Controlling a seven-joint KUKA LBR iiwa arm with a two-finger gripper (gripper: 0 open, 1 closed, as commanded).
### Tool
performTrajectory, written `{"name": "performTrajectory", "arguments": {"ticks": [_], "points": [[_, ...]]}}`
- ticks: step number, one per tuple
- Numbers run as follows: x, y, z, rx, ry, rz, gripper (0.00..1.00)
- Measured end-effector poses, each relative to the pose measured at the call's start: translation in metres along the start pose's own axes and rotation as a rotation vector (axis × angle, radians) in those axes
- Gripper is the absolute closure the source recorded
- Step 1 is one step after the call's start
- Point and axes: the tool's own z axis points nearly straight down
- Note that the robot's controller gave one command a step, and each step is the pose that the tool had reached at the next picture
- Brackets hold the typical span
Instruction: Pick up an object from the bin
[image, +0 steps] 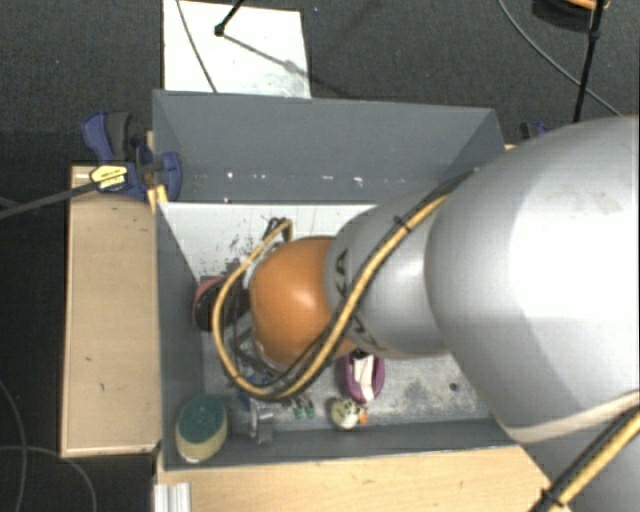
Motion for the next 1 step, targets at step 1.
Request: {"name": "performTrajectory", "arguments": {"ticks": [1], "points": [[0.009, -0.0236, -0.0332, 0.0, -0.002, 0.229, 0.0]]}}
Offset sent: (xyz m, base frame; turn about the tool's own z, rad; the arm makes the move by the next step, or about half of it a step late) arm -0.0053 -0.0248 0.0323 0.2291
